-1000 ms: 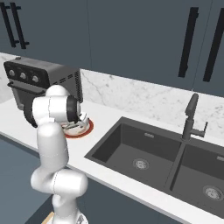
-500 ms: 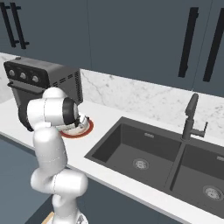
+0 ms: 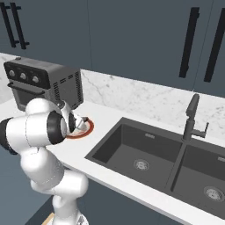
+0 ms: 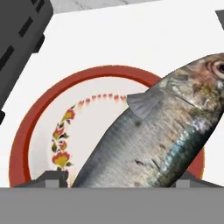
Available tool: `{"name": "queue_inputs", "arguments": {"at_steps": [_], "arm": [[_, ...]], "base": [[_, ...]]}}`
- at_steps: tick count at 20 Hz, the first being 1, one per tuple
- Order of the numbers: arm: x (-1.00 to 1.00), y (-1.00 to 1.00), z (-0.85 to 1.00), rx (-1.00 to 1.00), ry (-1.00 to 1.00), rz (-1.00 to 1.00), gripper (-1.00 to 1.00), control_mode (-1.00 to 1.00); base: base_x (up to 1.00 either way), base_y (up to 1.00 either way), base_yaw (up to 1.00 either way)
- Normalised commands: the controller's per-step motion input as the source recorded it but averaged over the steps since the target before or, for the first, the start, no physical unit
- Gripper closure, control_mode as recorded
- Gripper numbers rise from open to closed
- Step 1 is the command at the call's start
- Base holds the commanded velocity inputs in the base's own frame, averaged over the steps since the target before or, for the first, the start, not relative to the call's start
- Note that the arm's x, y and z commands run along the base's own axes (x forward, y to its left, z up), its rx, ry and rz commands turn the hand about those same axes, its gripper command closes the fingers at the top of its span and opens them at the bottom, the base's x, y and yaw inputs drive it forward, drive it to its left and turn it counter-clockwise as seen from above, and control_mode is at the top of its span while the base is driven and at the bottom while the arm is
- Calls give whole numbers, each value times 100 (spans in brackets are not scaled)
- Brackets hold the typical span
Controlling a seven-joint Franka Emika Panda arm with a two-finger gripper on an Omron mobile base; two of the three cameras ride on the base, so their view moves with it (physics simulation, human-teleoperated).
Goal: Pick up the knife from the drawer and place it on the cutting board. Then place the meat from the plate to the cutting board.
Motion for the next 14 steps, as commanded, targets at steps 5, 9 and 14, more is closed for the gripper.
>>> {"name": "queue_inputs", "arguments": {"at_steps": [5,9,14], "arm": [[-5,0,93,0,7,-10,100,-100],[-64,-13,24,0,0,-3,100,-100],[-66,-26,-7,-3,-9,0,100,-100]], "base": [[0,0,0],[0,0,0],[0,0,0]]}}
